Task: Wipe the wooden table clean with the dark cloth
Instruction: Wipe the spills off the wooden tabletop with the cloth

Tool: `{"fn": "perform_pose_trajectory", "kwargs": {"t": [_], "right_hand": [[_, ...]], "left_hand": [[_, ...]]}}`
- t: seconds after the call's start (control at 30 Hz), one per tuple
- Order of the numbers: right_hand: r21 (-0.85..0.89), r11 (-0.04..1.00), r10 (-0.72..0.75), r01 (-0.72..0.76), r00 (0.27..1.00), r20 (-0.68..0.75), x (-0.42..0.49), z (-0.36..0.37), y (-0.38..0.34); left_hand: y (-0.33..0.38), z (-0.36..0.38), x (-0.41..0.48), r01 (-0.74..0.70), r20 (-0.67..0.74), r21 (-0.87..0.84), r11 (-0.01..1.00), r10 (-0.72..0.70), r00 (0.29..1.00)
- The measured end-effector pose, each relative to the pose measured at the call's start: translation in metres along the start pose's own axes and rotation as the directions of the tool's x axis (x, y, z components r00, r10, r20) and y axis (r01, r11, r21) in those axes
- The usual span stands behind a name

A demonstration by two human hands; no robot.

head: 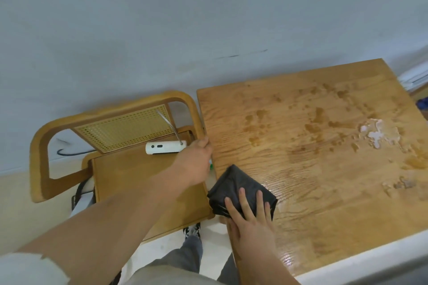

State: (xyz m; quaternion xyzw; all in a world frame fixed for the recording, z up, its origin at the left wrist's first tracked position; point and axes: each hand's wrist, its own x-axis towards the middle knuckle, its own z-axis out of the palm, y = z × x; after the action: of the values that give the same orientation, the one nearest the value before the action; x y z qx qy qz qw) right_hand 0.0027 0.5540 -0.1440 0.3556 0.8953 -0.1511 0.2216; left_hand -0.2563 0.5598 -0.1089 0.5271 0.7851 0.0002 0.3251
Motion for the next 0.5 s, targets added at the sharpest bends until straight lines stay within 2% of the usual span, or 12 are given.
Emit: {"fn": "perform_pose_trajectory", "kwargs": {"t": [0.2, 0.37, 0.5], "right_hand": [[0.014, 1.000, 0.020, -0.020, 1.000, -0.007, 0.031, -0.019, 0.002], [-0.008, 1.000, 0.000, 0.000, 0.999, -0.035, 0.094, -0.050, 0.016], [0.011, 1.000, 0.011, -0.010, 1.000, -0.024, 0.152, -0.090, 0.028]], "left_hand": [[-0.004, -0.027, 0.041, 0.007, -0.011, 0.168, 0.986, -0.005, 1.000], [-0.010, -0.040, 0.074, 0.069, 0.052, 0.116, 0.991, -0.075, 0.996], [-0.015, -0.044, 0.080, 0.070, 0.137, 0.173, 0.982, -0.095, 0.986]]}}
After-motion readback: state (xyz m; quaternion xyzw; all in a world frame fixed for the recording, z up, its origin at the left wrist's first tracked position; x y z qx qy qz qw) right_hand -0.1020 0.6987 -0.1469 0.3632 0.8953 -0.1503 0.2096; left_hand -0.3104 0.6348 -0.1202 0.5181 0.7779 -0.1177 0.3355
